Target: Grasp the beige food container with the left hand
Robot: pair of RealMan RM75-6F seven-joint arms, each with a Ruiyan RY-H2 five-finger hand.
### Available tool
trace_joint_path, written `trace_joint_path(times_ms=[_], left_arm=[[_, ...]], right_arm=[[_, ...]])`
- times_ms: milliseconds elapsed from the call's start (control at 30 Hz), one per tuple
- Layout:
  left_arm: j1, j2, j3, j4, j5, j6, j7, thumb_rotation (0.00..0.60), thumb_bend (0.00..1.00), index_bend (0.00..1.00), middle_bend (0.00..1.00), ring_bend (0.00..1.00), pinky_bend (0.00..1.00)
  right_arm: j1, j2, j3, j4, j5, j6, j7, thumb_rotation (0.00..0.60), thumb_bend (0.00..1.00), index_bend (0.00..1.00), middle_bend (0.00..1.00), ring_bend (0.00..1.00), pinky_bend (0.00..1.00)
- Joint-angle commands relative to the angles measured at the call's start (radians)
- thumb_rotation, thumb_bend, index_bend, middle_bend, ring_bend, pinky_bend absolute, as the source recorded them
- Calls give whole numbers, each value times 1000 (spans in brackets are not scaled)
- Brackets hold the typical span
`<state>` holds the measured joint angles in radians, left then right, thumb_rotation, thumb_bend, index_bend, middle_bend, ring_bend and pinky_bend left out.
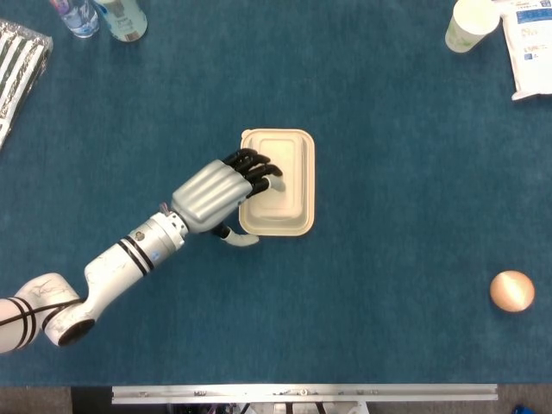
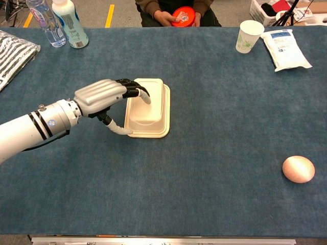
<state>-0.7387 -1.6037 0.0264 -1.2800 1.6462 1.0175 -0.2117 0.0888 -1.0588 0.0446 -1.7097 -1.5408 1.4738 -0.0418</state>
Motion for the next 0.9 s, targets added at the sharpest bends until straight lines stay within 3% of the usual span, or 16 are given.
trace_joint_path(times_ms=[33, 200, 333, 500, 900], left_arm=[[16, 28, -13, -25, -5, 44, -16, 480, 153, 251, 189, 121, 115], [57, 94, -16, -78, -30, 96, 6, 486, 153, 251, 190, 121, 115], [125, 164, -14, -143, -96, 138, 112, 500, 153, 250, 191, 124, 115], [215, 245, -9, -228, -178, 204, 232, 600, 153, 250, 197, 129, 115], [453, 381, -21, -415, -337, 446, 337, 600, 153, 259, 210, 141, 116]], right_arm=[[-1, 0, 0, 2, 3, -1, 1, 600, 159, 250, 363, 263, 255], [-4, 1, 3, 9, 19, -3, 6, 600, 160, 250, 362, 263, 255], [-12, 2, 8, 19, 34, 4, 15, 600, 159, 250, 362, 263, 255], [-21, -3, 9, 36, 47, 10, 27, 600, 159, 250, 362, 263, 255], [-35, -10, 13, 70, 80, 6, 46, 600, 165, 250, 362, 263, 255]])
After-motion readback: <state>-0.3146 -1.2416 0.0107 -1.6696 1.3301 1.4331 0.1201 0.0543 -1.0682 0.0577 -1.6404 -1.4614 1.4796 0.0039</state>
